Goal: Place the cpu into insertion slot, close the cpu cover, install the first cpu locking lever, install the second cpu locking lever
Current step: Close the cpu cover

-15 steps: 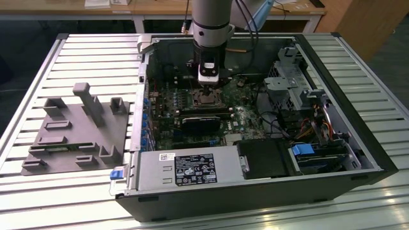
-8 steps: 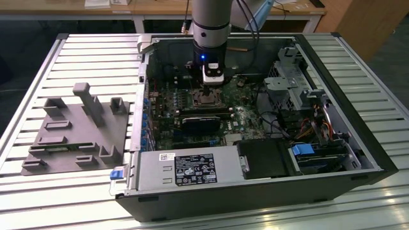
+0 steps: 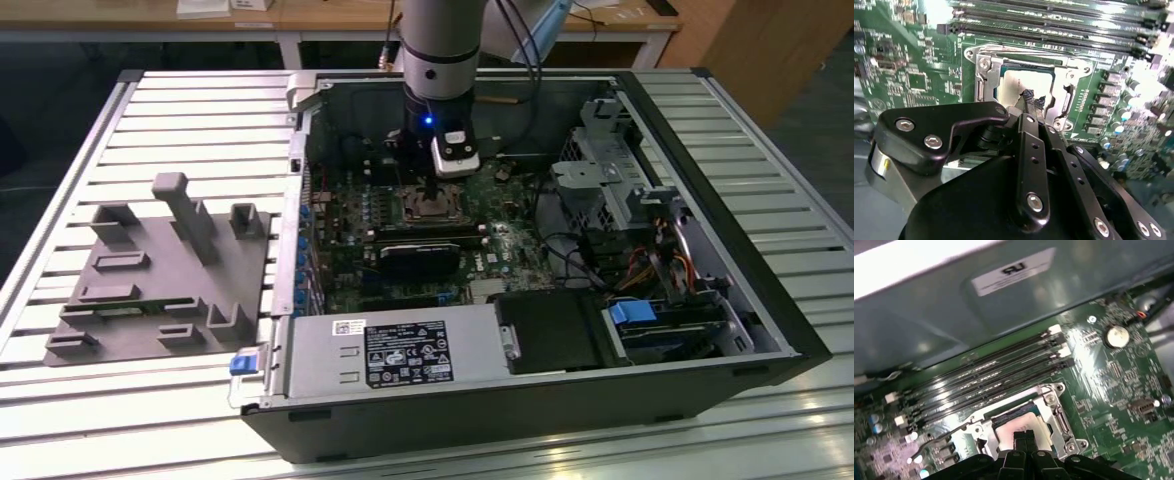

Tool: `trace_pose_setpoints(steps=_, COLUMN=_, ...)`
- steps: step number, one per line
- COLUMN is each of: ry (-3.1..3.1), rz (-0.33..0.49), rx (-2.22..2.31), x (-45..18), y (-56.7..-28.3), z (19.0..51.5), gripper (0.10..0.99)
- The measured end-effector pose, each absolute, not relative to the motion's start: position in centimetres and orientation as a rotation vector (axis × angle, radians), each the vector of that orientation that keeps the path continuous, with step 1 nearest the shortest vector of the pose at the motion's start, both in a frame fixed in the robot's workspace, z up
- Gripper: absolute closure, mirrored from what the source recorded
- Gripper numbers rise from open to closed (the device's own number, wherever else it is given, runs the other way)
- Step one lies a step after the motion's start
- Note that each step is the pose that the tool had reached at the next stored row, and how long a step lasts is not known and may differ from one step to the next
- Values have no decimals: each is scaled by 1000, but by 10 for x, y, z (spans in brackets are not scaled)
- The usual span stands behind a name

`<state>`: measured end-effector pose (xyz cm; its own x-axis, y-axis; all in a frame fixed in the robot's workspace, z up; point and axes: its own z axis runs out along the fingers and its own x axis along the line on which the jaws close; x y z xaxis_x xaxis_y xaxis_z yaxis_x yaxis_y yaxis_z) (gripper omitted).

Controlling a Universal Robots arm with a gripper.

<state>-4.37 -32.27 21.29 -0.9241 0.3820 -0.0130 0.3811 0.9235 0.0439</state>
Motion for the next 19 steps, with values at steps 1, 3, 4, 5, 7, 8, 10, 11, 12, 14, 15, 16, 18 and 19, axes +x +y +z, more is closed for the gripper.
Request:
trace_pose_setpoints(steps=1, ry=3066, rz=63, rx=579, x=-44, y=-323, z=213, gripper=984)
trace_pose_setpoints(steps=3, ry=3077, rz=64, rx=522, x=-44, y=-323, z=213, gripper=984)
trace_pose_setpoints(steps=4, ry=3082, rz=64, rx=494, x=-44, y=-323, z=213, gripper=984)
trace_pose_setpoints(steps=5, ry=3086, rz=65, rx=466, x=-44, y=-323, z=212, gripper=984)
trace_pose_setpoints(steps=7, ry=3096, rz=65, rx=407, x=-44, y=-323, z=212, gripper=984)
trace_pose_setpoints(steps=8, ry=3099, rz=66, rx=379, x=-44, y=-323, z=212, gripper=984)
trace_pose_setpoints(steps=10, ry=3103, rz=66, rx=335, x=-44, y=-323, z=212, gripper=984)
trace_pose_setpoints(steps=11, ry=3103, rz=67, rx=322, x=-44, y=-323, z=212, gripper=984)
trace_pose_setpoints(steps=12, ry=3104, rz=67, rx=313, x=-44, y=-324, z=212, gripper=984)
trace_pose_setpoints(steps=14, ry=3105, rz=65, rx=296, x=-44, y=-324, z=212, gripper=984)
trace_pose_setpoints(steps=15, ry=3106, rz=64, rx=288, x=-45, y=-325, z=212, gripper=984)
trace_pose_setpoints(steps=16, ry=3107, rz=63, rx=279, x=-45, y=-325, z=212, gripper=984)
trace_pose_setpoints(steps=18, ry=3108, rz=62, rx=264, x=-46, y=-326, z=212, gripper=984)
trace_pose_setpoints(steps=19, ry=3108, rz=61, rx=255, x=-46, y=-326, z=212, gripper=984)
